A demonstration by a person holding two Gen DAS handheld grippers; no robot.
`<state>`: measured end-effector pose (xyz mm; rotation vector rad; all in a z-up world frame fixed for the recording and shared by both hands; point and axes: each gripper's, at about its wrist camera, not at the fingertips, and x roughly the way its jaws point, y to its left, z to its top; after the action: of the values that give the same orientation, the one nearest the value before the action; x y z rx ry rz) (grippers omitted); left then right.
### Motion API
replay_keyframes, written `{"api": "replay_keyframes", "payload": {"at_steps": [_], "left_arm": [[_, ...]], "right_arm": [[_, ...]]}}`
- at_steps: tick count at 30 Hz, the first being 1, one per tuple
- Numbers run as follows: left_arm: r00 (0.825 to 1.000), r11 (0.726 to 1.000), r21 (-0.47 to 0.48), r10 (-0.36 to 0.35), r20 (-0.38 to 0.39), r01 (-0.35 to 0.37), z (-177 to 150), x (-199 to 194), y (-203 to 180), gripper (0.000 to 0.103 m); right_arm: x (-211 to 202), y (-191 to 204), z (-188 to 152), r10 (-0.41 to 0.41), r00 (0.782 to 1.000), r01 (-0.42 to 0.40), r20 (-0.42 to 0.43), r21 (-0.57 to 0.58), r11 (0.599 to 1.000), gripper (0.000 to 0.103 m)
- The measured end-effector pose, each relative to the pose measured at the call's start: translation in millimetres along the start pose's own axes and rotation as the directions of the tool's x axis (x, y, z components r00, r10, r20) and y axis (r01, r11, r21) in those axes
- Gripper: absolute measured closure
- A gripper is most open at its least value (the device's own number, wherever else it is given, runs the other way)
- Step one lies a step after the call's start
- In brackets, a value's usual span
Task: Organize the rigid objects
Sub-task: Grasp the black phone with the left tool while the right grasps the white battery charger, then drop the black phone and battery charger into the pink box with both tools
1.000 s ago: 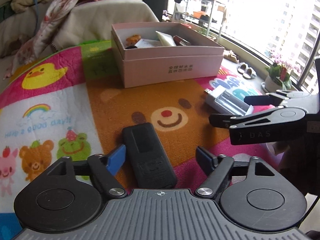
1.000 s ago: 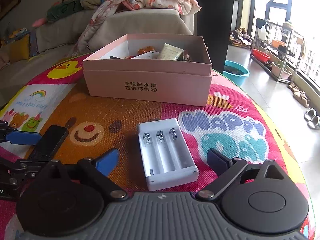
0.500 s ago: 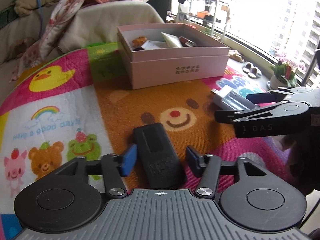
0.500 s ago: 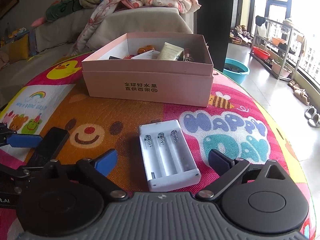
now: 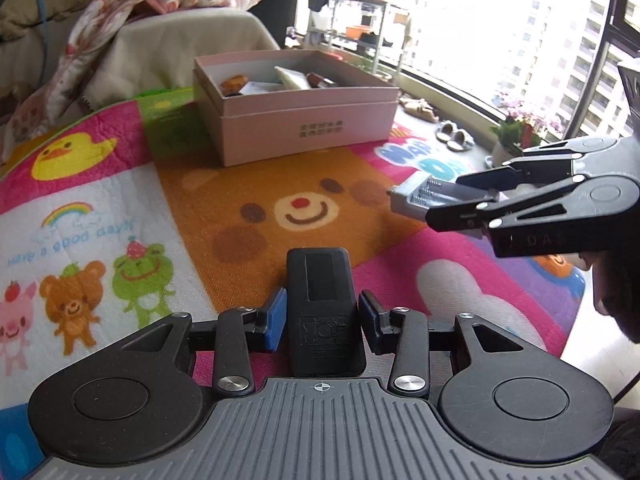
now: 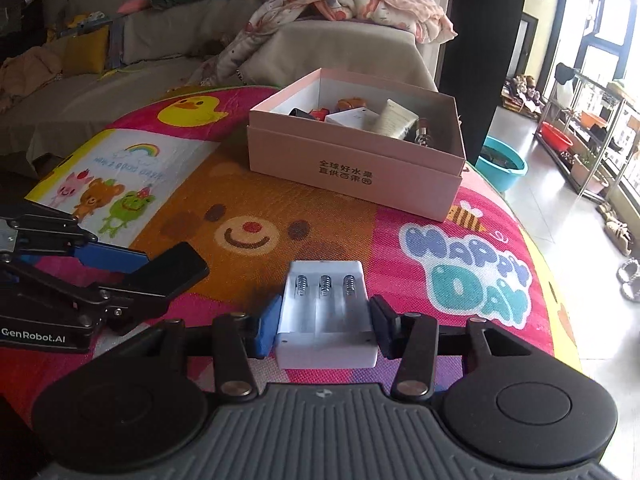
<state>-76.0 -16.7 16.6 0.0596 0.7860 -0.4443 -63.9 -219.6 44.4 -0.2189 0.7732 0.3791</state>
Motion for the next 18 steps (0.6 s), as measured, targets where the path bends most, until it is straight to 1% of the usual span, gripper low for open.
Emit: {"api": "replay_keyframes", "payload": {"at_steps": [3, 5, 10, 13, 15, 17, 18], "left_arm": [[0.999, 1.0, 0.015, -0.017, 0.047, 0.016, 5.2, -10.8, -3.3, 0.059], [0.996, 0.999, 0.013, -0.031, 0.083, 0.03, 16.1, -17.3, -1.1, 0.059], [0.983, 0.998, -0.029, -0.055, 0.176, 0.061, 62.6, -22.6, 20.1, 0.059], [0.965, 0.995, -0.064, -0.064, 0.256, 0.082, 98.2, -23.0, 38.2, 0.059], [0.951, 0.996, -0.052, -0.053, 0.306, 0.072, 126.0, -21.5, 45.3, 0.059], [0.935, 0.998, -0.033, -0.034, 0.354, 0.049, 157.5, -16.9, 48.6, 0.059], [0.926, 0.998, -0.038, -0.033, 0.376, 0.051, 172.7, -13.6, 51.2, 0.059]], "right_arm": [[-11.0, -3.9, 1.4, -0.004, 1.0, 0.003, 0.017, 0.018, 1.0, 0.056], [-17.6, -6.1, 4.1, -0.006, 0.999, 0.005, 0.038, 0.026, 1.0, 0.056], [-29.9, -16.4, 21.8, -0.018, 0.994, 0.013, 0.109, 0.051, 0.999, 0.056], [-31.3, -27.6, 39.5, -0.042, 0.987, 0.029, 0.153, 0.082, 0.996, 0.056], [-32.0, -35.2, 56.3, -0.058, 0.978, 0.04, 0.198, 0.094, 0.995, 0.056], [-32.2, -42.9, 78.7, -0.079, 0.961, 0.053, 0.264, 0.105, 0.993, 0.056], [-30.9, -46.6, 91.9, -0.086, 0.95, 0.055, 0.299, 0.113, 0.992, 0.056]]}}
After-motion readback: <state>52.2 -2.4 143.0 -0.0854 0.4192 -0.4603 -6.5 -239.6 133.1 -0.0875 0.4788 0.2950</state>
